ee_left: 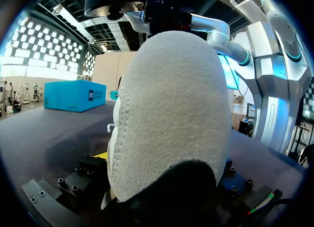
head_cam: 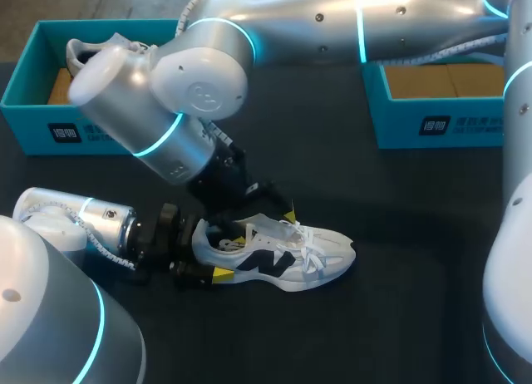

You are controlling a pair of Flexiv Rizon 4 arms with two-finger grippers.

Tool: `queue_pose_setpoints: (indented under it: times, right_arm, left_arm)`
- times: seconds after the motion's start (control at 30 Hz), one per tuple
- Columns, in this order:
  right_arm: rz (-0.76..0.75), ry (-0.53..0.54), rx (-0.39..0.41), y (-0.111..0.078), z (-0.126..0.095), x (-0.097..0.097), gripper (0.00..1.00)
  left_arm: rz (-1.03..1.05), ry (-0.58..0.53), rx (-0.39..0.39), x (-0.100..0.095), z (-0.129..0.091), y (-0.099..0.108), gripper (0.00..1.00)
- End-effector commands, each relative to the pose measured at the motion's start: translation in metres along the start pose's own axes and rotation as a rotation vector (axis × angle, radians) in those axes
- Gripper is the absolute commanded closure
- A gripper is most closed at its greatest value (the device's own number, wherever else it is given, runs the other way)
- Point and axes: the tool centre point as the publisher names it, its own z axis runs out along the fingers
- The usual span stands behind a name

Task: Take the shoe out of the shoebox, open the shoe tongue, remove and reinsert the insole, then place the shoe into the shoebox

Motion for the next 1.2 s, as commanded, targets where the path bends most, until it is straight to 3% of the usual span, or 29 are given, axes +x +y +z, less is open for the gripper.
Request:
queue_pose_setpoints:
  times: [0.03, 0.37, 0.9, 1.2]
  right_arm:
    - [0.655, 0.062, -0.004, -0.006, 0.007, -0.013, 0.00]
    - [0.623, 0.119, 0.008, -0.008, 0.010, -0.025, 0.00]
    - [0.526, 0.172, 0.055, 0.006, 0.009, -0.040, 0.00]
    - [0.463, 0.200, 0.081, 0.005, 0.007, -0.033, 0.00]
  left_arm:
    - [0.000, -0.002, 0.000, -0.001, 0.001, 0.002, 1.00]
    - [0.000, -0.002, 0.000, -0.001, 0.001, 0.002, 1.00]
    - [0.000, -0.002, 0.000, -0.001, 0.001, 0.002, 1.00]
    - [0.000, -0.002, 0.000, -0.001, 0.001, 0.002, 1.00]
